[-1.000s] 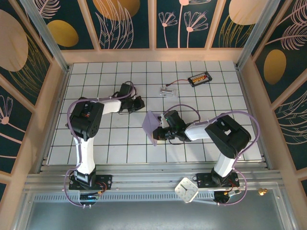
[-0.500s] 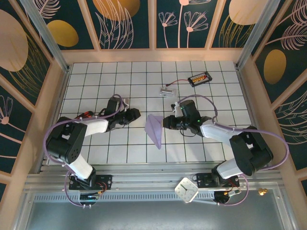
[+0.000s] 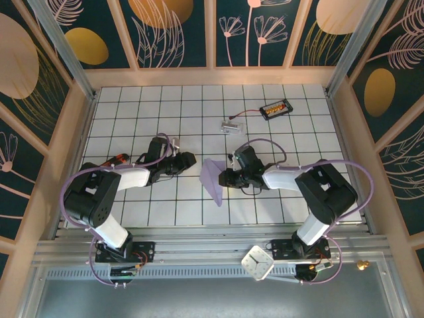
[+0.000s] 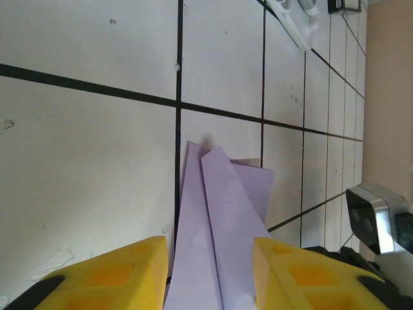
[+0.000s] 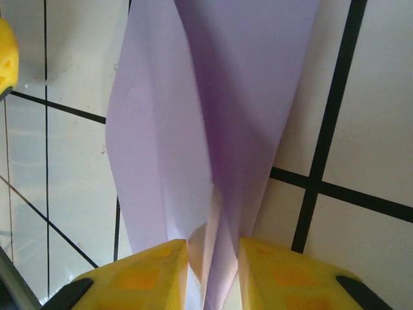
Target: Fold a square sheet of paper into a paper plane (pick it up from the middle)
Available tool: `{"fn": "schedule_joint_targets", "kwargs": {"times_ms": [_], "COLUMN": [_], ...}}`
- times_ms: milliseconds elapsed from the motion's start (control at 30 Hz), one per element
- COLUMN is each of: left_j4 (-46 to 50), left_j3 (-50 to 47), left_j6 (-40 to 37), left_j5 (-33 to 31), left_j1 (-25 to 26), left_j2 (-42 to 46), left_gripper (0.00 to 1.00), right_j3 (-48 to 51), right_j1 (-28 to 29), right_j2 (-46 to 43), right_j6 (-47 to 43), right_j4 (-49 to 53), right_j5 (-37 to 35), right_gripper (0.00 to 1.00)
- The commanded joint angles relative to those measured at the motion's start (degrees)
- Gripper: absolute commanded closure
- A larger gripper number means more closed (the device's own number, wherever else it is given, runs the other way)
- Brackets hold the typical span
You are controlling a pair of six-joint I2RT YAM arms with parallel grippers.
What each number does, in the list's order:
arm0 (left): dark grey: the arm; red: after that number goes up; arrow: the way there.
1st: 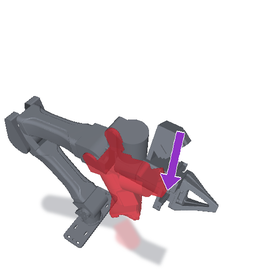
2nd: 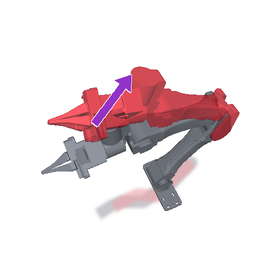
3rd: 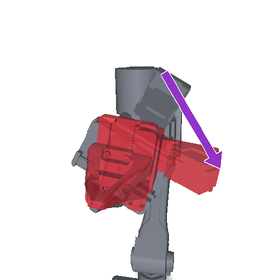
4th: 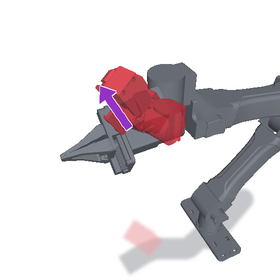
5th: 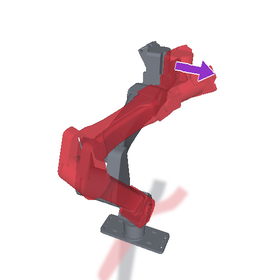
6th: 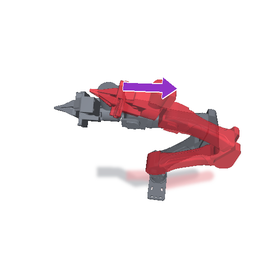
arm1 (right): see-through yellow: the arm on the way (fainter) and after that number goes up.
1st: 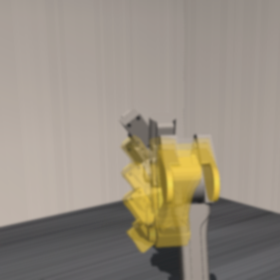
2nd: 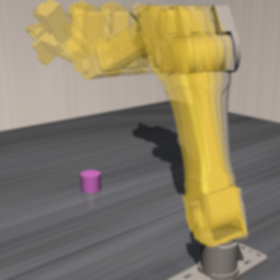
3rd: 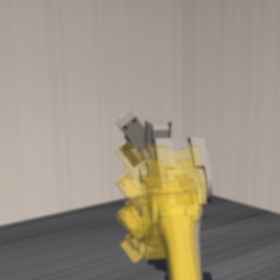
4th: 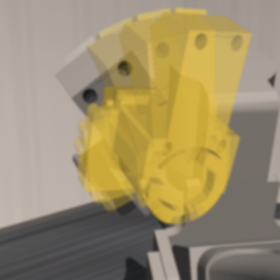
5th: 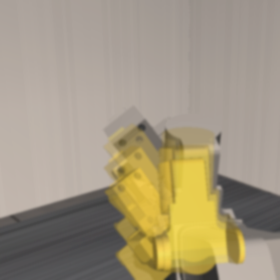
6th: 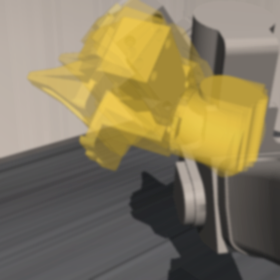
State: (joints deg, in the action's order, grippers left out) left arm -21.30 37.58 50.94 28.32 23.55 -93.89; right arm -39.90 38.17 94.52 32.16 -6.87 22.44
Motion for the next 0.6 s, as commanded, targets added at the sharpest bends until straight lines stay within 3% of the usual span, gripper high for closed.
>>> {"fn": "schedule_joint_targets", "kwargs": {"times_ms": [0, 433, 567], "left_j4": [-1.32, -0.19, 0.19], "left_j3": [-0.23, -0.06, -0.08], "left_j6": [0.13, -0.68, -0.99], "left_j5": [1.04, 0.78, 0.58], "left_j1": [-0.08, -0.04, -0.08], "left_j2": [-0.54, -1.21, -0.82], "left_gripper": [0.61, 0.61, 0.61], "right_j3": [-1.99, -3.05, -3.82], "right_j1": [0.97, 1.53, 1.64], "right_j2": [1.08, 2.12, 3.83], "right_j6": [0.36, 0.62, 0.8], "right_j4": [-2.26, -4.26, -5.12], "right_j5": [-0.64, 1.02, 1.64], "right_gripper": [0.76, 0.74, 0.82]}}
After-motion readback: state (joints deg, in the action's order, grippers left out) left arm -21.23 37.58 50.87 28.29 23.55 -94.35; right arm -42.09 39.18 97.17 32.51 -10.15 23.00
